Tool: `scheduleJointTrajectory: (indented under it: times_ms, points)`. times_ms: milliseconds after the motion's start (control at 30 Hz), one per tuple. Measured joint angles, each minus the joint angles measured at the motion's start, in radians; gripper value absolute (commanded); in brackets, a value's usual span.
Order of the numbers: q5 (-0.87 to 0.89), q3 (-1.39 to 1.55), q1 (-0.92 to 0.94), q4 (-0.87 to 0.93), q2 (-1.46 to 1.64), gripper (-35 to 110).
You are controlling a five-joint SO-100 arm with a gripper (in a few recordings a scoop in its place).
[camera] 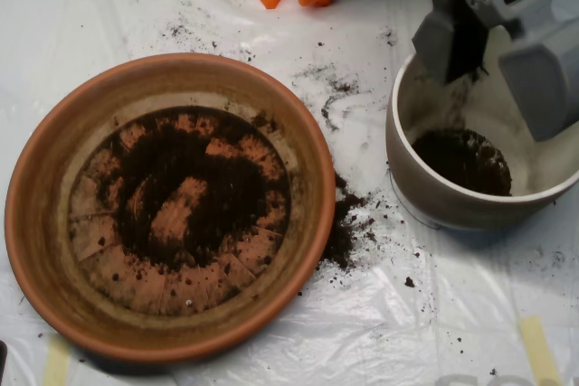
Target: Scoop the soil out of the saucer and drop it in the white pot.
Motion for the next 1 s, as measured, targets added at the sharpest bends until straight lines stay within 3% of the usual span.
scheduleJointTrajectory:
  times_ms: [267, 633, 1000]
  points:
    - [0.086, -0.245, 0.084, 0.097, -0.049, 41]
    - [0.106, -0.264, 0.356, 0.106, -0.051, 45]
    - [0.046, 0.227, 0.670, -0.155, -0.048, 45]
